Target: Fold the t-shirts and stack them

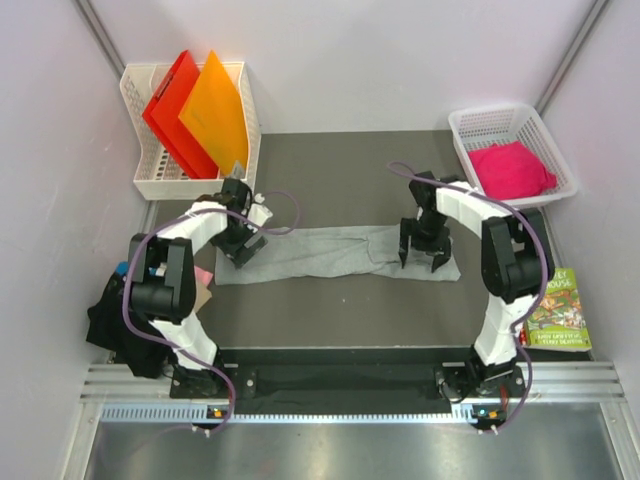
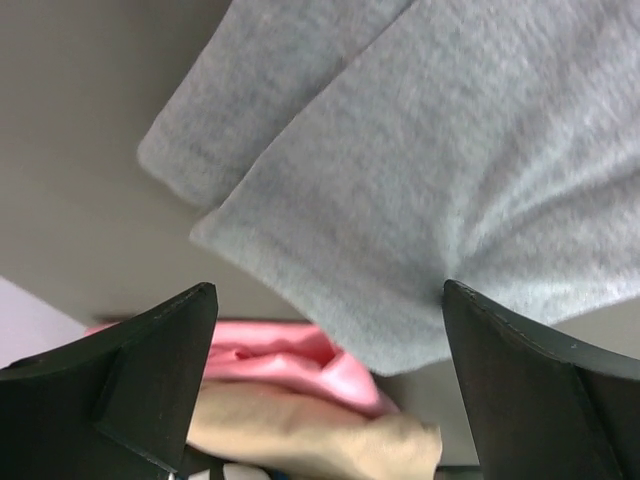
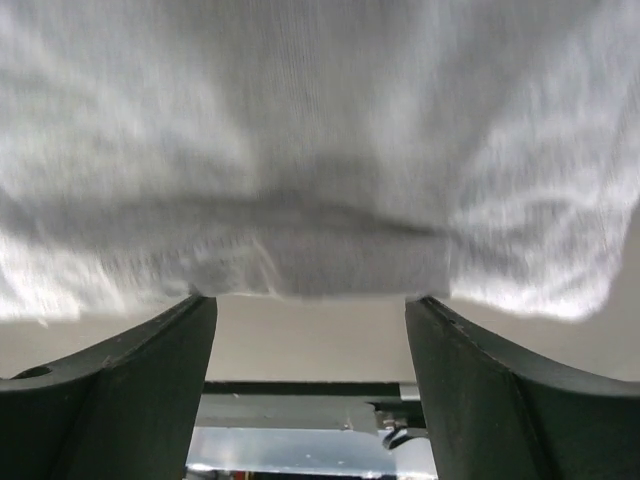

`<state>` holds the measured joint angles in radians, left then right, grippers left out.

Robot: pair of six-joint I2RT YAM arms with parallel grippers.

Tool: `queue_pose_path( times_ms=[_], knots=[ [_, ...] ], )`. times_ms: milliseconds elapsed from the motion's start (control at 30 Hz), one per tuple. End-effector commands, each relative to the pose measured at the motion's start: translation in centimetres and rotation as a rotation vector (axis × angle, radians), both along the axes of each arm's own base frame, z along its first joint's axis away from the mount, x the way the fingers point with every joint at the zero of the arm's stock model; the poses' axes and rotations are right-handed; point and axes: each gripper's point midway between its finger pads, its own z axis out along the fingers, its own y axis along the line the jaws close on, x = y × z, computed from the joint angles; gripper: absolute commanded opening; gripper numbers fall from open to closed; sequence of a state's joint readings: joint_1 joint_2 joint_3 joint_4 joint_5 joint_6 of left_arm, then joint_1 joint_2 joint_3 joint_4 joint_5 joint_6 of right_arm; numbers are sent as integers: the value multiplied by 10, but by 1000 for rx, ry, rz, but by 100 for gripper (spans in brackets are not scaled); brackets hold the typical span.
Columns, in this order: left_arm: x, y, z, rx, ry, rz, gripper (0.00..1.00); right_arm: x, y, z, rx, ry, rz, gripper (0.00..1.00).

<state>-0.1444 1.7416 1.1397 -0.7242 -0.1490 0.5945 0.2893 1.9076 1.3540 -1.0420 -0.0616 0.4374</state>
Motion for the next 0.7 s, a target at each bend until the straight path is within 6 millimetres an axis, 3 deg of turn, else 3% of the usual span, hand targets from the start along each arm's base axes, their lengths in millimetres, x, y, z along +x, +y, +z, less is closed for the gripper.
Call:
queue_pose_path(
  times_ms=[0, 67, 167, 267, 333, 533, 667],
  knots=[
    [7, 2, 38, -3, -68, 6, 99, -31, -10, 42, 23, -45, 25, 76],
    [9, -2, 46, -28, -75, 9, 99, -36, -16, 47, -2, -54, 8, 76],
    [17, -11, 62, -71, -102, 9, 99, -34, -10, 71, 37, -108, -13, 76],
    [30, -18, 70, -101, -131, 7, 99, -13, 1, 97, 80, -180, -36, 77],
    [33, -21, 63, -98, -113, 3, 99, 7, 5, 109, 87, -226, -45, 77],
    [39, -24, 36, -95, -73, 2, 99, 52, 6, 89, 22, -249, -69, 76],
    [34, -28, 29, -110, -40, 6, 99, 60, 9, 62, 6, -202, -80, 74]
  ],
)
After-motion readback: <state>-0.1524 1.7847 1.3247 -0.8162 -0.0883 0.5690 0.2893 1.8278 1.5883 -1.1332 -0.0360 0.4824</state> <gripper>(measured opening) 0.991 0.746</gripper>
